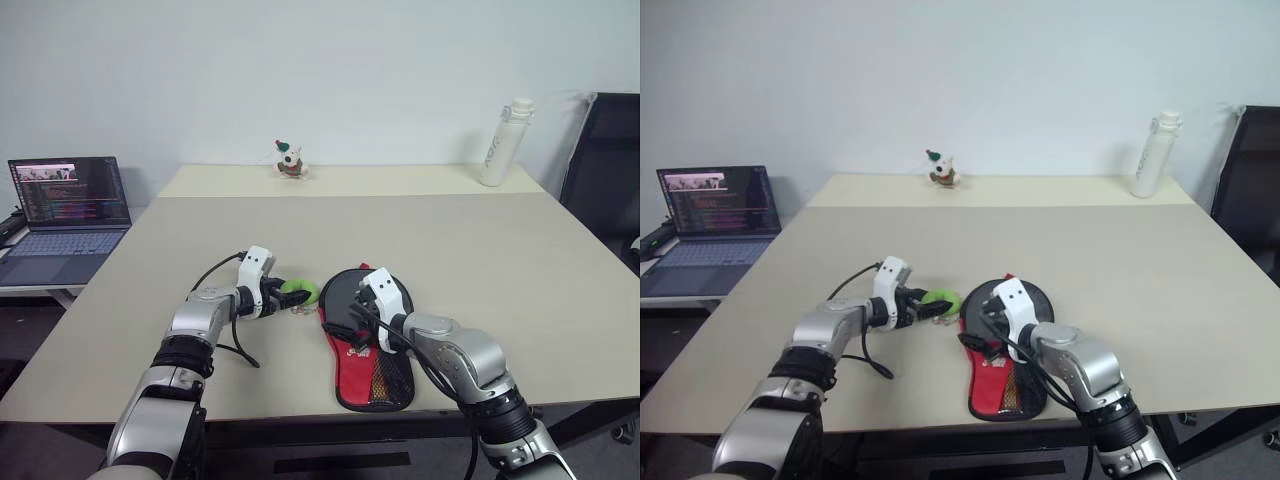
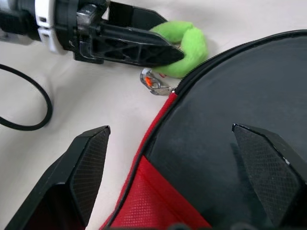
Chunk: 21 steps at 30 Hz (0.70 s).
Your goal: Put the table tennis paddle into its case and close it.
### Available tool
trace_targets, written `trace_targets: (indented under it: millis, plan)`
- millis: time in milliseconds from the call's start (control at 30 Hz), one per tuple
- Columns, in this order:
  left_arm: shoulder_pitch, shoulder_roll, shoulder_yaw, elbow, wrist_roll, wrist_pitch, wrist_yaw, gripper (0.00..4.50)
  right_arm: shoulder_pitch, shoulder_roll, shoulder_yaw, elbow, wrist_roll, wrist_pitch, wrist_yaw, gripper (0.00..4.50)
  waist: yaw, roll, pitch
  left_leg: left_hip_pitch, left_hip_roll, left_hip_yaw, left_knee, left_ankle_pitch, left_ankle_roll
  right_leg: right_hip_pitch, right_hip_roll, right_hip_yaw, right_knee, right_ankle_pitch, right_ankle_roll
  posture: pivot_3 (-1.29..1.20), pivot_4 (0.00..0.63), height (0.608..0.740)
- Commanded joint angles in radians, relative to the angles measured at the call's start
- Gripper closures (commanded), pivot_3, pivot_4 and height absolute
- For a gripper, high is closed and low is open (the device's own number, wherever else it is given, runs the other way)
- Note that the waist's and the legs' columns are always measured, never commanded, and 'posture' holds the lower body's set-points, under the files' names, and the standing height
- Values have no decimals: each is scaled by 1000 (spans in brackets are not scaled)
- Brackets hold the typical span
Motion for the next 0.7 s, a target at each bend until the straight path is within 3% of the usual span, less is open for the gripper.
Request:
trace_targets:
  millis: [33,167,267,567,600,700]
  plan:
    - [-7,11,-13,16,25,-6,-37,356,-8,7,-17,-21,-3,-20,-4,0,0,0,0,0,0,0,0,0,0,0,0,0,0,0,0,0,150,740]
    - [17,13,-14,-20,31,-2,-64,356,-16,11,-20,-9,-18,-34,-8,0,0,0,0,0,0,0,0,0,0,0,0,0,0,0,0,0,150,740]
    - [29,8,-7,-37,35,-4,-58,1174,-32,10,-16,15,-39,-68,-12,0,0,0,0,0,0,0,0,0,0,0,0,0,0,0,0,0,150,740]
    - [68,2,-1,-110,40,15,-37,4239,-79,25,9,129,-110,-166,-6,0,0,0,0,1,0,0,0,0,0,0,0,1,1,0,0,0,150,740]
    - [72,1,-1,-121,39,20,-34,4442,-83,30,12,139,-113,-171,-4,0,-1,0,0,1,0,0,0,0,0,0,0,1,1,0,0,0,150,740]
    - [76,-8,3,-153,32,38,-21,4485,-85,42,26,179,-135,-194,-5,0,0,0,0,1,0,0,0,0,0,0,0,1,2,0,0,0,150,740]
